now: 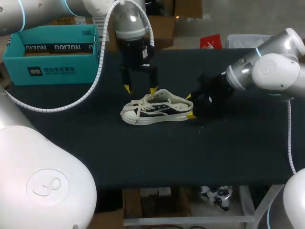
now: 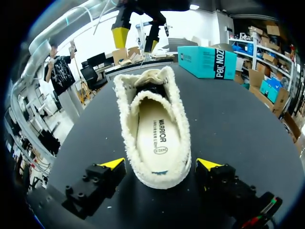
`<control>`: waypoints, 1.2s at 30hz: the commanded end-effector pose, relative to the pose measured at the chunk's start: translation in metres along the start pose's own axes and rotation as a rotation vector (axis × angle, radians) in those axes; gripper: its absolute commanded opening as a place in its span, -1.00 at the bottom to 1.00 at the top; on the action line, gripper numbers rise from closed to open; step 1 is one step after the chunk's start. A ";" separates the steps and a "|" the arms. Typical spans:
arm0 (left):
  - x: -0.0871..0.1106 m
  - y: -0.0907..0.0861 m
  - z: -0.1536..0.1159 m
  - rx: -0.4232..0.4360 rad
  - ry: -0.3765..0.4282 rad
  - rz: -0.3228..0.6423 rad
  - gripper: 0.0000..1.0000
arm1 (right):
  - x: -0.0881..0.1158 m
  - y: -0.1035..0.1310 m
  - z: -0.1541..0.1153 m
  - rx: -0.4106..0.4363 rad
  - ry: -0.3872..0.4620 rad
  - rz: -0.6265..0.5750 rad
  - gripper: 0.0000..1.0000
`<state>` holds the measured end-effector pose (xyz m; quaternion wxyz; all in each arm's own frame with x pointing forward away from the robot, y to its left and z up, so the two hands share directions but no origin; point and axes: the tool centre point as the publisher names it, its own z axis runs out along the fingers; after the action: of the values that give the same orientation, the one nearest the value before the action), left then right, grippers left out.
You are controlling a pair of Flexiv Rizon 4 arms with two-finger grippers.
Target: Open the shoe tongue, take the insole out of the shoe, put the insole back into the shoe, and pack the shoe into the shoebox
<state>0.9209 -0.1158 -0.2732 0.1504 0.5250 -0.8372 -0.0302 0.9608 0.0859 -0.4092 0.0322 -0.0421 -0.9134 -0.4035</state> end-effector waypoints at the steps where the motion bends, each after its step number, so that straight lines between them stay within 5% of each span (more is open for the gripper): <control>1: -0.001 -0.007 0.004 -0.015 0.003 -0.004 1.00 | -0.004 -0.001 0.010 -0.011 0.013 -0.007 1.00; 26: 0.012 -0.022 0.015 -0.029 -0.028 -0.042 1.00 | -0.006 -0.003 0.030 -0.110 0.012 -0.041 1.00; 27: 0.015 -0.023 0.015 -0.029 -0.037 -0.048 1.00 | -0.007 -0.002 0.030 -0.109 0.010 -0.042 -0.80; 28: 0.017 -0.024 0.016 -0.028 -0.043 -0.054 1.00 | -0.007 -0.002 0.031 -0.108 0.009 -0.044 -1.00; 36: 0.045 -0.027 0.022 0.028 -0.144 -0.149 1.00 | -0.008 -0.005 0.035 -0.116 -0.015 -0.031 -1.00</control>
<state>0.9287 -0.1594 -0.2906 0.1141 0.5760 -0.8074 -0.0570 0.9657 0.1059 -0.4290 0.0217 -0.0291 -0.8904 -0.4538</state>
